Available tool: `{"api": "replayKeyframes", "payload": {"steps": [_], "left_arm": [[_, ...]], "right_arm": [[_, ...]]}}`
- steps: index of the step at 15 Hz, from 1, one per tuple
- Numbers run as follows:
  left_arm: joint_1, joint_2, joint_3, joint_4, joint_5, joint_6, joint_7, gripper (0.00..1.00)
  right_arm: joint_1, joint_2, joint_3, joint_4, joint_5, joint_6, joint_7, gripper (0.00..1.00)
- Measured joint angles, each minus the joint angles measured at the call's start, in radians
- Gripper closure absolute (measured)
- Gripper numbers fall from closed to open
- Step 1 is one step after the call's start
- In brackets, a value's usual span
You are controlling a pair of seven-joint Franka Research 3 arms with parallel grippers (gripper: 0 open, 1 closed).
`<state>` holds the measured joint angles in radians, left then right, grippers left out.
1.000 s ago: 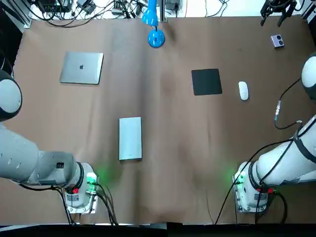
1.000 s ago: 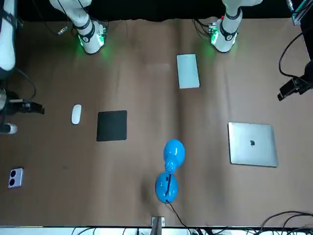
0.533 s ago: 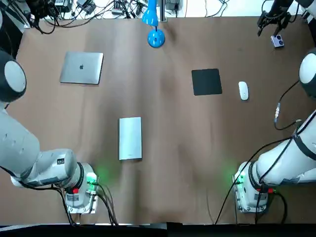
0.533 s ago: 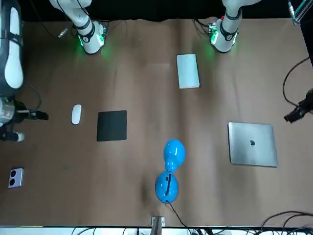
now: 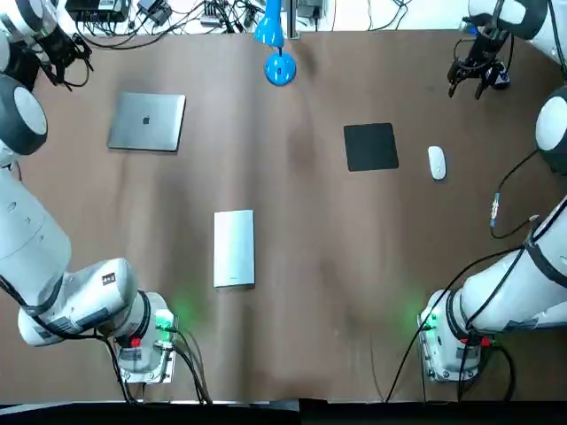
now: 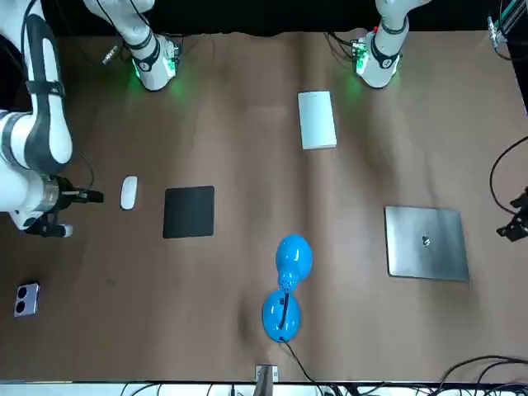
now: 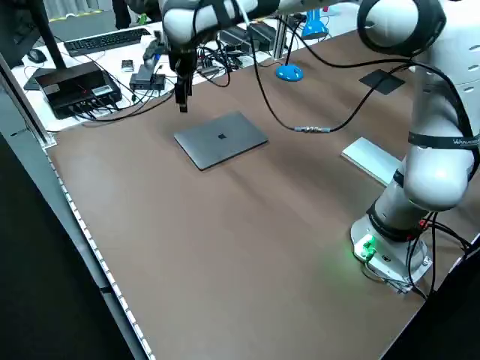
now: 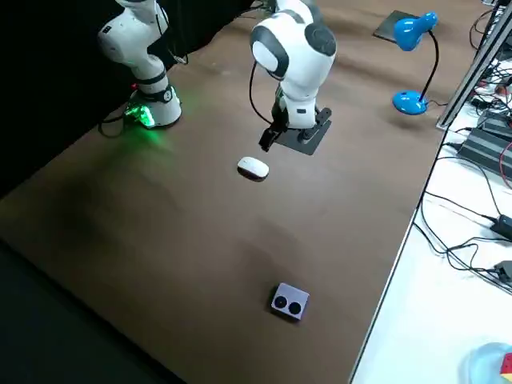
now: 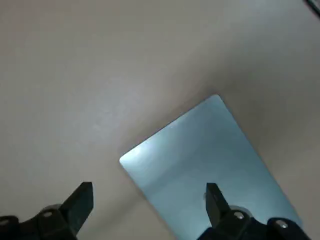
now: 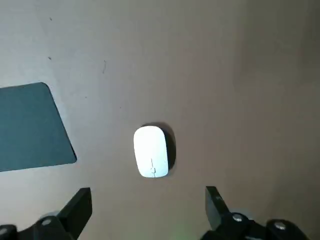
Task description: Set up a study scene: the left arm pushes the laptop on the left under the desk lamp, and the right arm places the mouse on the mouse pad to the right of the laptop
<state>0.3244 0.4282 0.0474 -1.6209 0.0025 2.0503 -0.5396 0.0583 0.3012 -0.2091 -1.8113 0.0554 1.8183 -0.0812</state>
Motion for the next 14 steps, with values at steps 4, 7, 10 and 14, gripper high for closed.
{"api": "replayKeyframes", "payload": {"steps": [4, 7, 10, 14], "left_arm": [[0.004, 0.083, -0.003, -0.015, -0.033, 0.134, -0.228, 0.00], [0.024, 0.154, -0.002, -0.014, -0.077, 0.231, -0.345, 0.00], [0.034, 0.211, -0.001, 0.000, -0.105, 0.257, -0.414, 0.00], [0.067, 0.255, 0.000, 0.010, -0.134, 0.262, -0.444, 0.00]], "right_arm": [[0.001, 0.000, 0.002, -0.108, 0.001, 0.114, 0.000, 0.00], [0.004, 0.000, 0.003, -0.201, 0.001, 0.220, 0.000, 0.00], [0.013, 0.000, 0.004, -0.287, 0.001, 0.329, 0.000, 0.00], [0.019, 0.000, 0.005, -0.395, 0.001, 0.477, 0.000, 0.00]]}}
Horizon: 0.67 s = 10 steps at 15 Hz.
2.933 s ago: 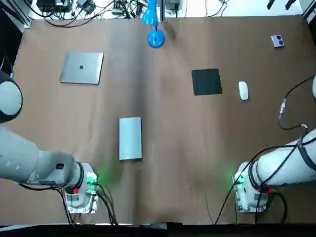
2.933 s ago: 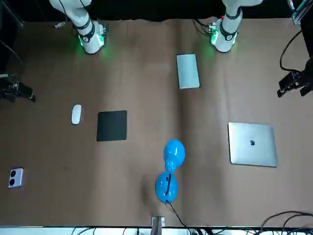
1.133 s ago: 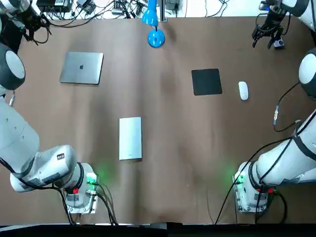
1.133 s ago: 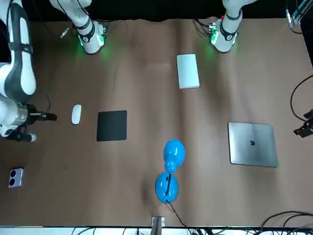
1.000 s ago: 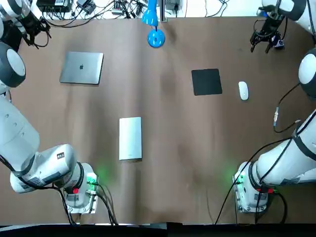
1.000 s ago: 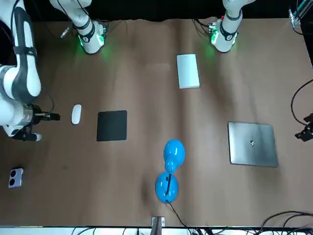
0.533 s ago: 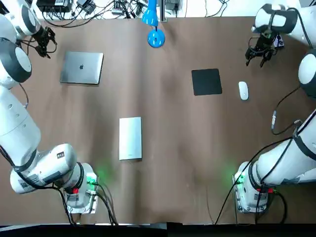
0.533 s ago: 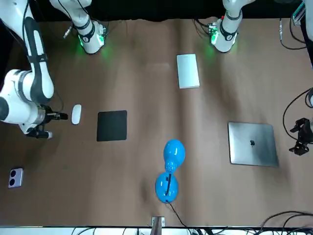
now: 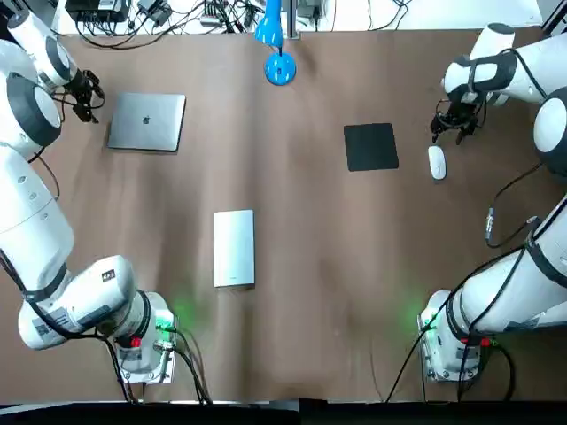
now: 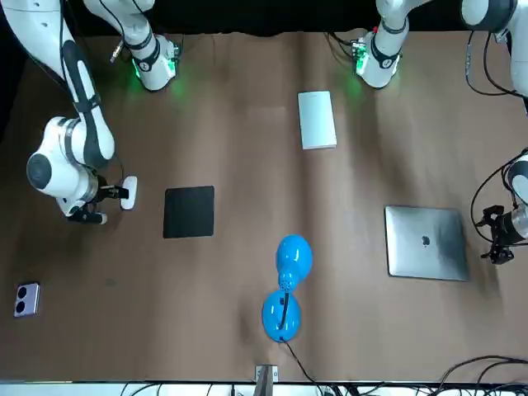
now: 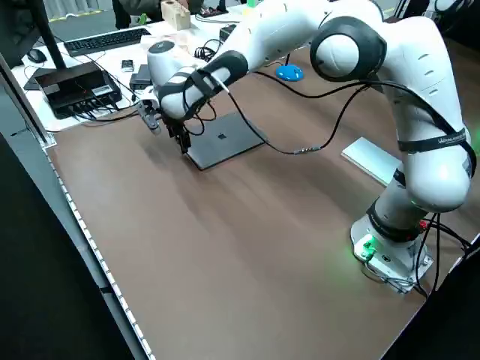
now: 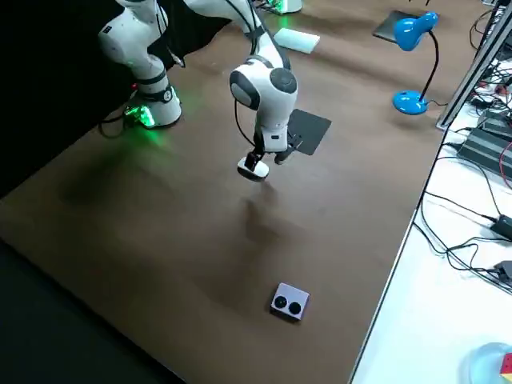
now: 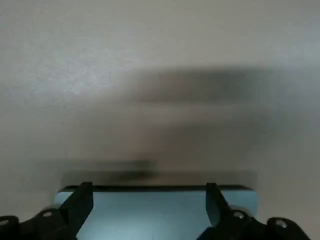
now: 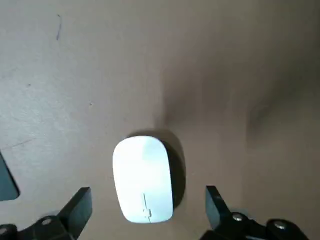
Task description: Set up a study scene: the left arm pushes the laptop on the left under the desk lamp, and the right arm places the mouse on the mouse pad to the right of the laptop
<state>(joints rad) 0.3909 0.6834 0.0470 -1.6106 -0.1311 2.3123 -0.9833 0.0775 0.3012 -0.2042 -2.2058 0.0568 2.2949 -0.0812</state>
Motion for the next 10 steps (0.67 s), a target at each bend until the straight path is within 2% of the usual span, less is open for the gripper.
{"api": "replayKeyframes", "payload": {"steps": [5, 10], "left_arm": [[0.011, 0.051, -0.002, 0.006, -0.021, 0.037, -0.055, 0.00], [0.011, 0.054, -0.001, 0.008, -0.021, 0.039, -0.059, 0.00]], "right_arm": [[0.006, 0.000, 0.001, -0.065, 0.000, 0.094, 0.000, 0.00], [0.016, 0.000, 0.002, -0.106, 0.000, 0.147, 0.000, 0.00]]}}
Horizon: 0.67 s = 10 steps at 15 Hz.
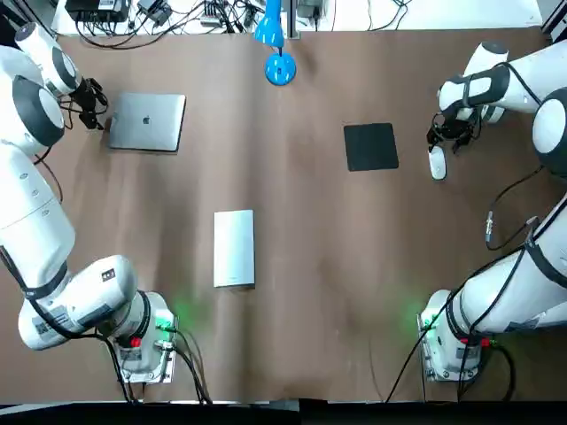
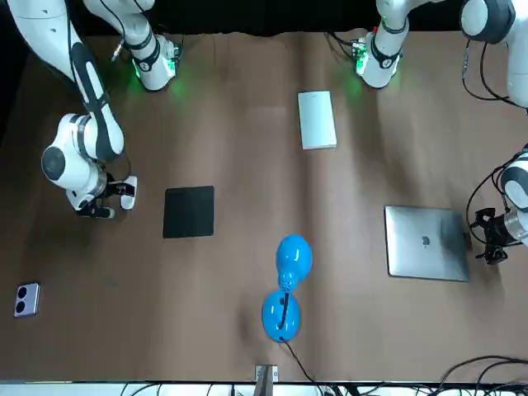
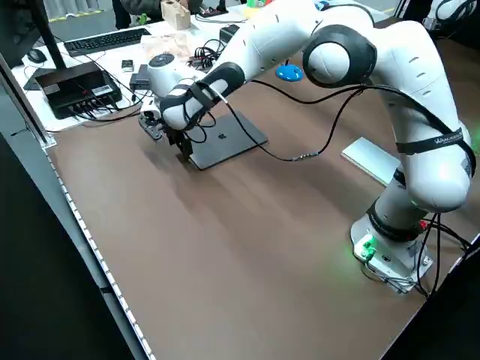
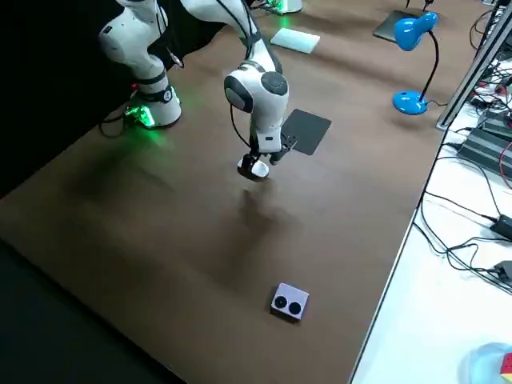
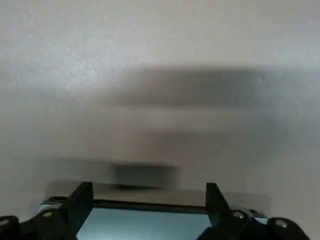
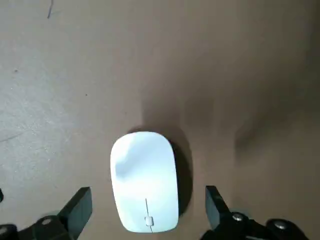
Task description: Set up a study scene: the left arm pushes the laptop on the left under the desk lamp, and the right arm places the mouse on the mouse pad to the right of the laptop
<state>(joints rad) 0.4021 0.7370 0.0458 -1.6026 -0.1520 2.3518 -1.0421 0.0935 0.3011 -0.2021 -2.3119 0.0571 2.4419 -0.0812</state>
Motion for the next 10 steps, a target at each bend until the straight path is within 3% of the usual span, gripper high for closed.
{"api": "replayKeyframes", "payload": {"steps": [10], "left_arm": [[-0.006, 0.047, -0.005, -0.010, 0.000, 0.064, 0.002, 0.00]], "right_arm": [[0.005, 0.014, 0.000, -0.046, 0.000, 0.095, 0.000, 0.00]]}}
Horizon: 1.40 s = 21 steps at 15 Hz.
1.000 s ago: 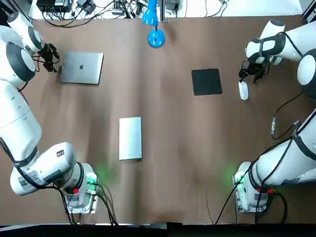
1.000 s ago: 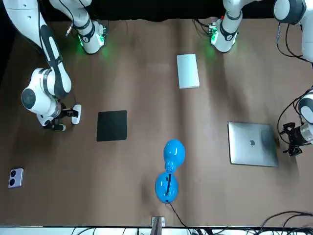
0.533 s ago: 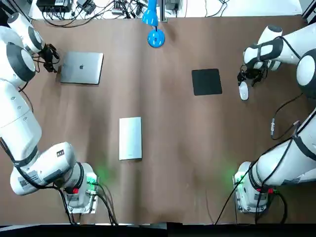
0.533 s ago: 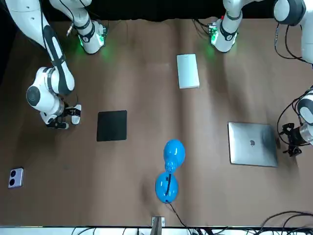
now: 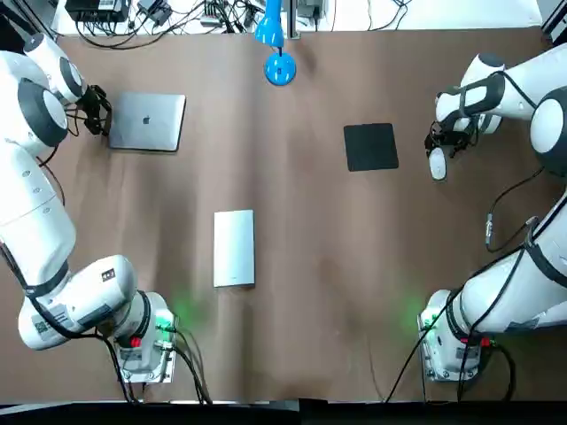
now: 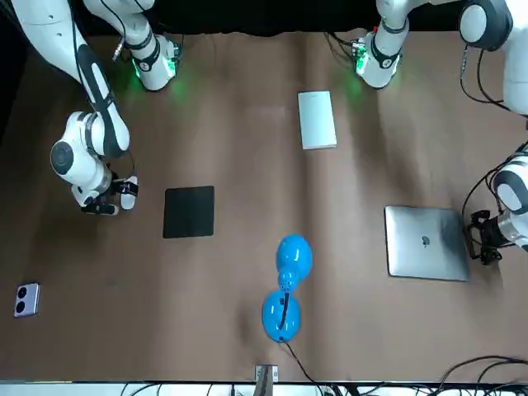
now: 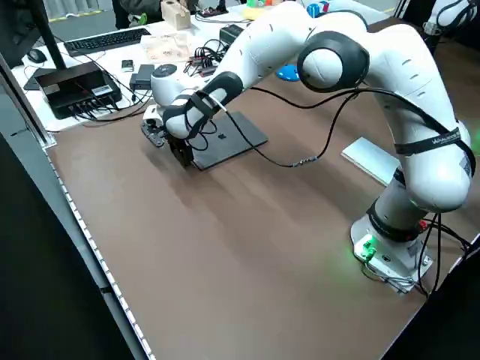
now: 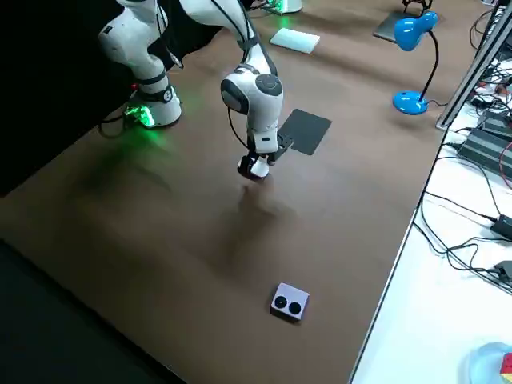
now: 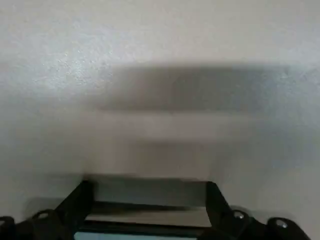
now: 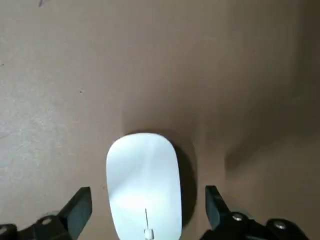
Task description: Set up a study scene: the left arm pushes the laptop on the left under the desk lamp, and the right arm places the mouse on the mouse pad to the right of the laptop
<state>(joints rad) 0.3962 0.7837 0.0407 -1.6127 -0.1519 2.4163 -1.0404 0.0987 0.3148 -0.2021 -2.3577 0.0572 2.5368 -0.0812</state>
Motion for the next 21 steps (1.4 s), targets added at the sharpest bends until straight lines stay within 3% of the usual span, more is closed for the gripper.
{"api": "replayKeyframes", "payload": {"steps": [7, 8, 9, 11, 12, 21], "left_arm": [[-0.039, -0.001, 0.004, -0.014, 0.001, 0.031, -0.024, 0.00], [-0.044, -0.002, 0.005, -0.018, 0.001, 0.039, -0.030, 0.00], [-0.050, -0.002, 0.005, -0.021, 0.001, 0.043, -0.041, 0.00], [-0.083, -0.004, 0.006, -0.030, 0.001, 0.049, -0.093, 0.00], [-0.098, -0.005, 0.006, -0.035, 0.001, 0.052, -0.108, 0.00], [-0.158, -0.011, 0.000, -0.065, 0.001, 0.057, -0.138, 0.00]], "right_arm": [[0.000, 0.028, 0.003, 0.000, 0.000, 0.029, 0.000, 0.03], [0.000, 0.030, 0.003, 0.000, 0.000, 0.030, 0.000, 0.10], [0.001, 0.031, 0.003, 0.000, 0.000, 0.031, 0.000, 0.10], [0.001, 0.032, 0.003, 0.000, 0.000, 0.032, 0.000, 0.35], [0.001, 0.032, 0.003, 0.000, 0.000, 0.032, 0.000, 0.38], [0.001, 0.032, 0.003, 0.002, 0.000, 0.032, 0.001, 0.38]]}}
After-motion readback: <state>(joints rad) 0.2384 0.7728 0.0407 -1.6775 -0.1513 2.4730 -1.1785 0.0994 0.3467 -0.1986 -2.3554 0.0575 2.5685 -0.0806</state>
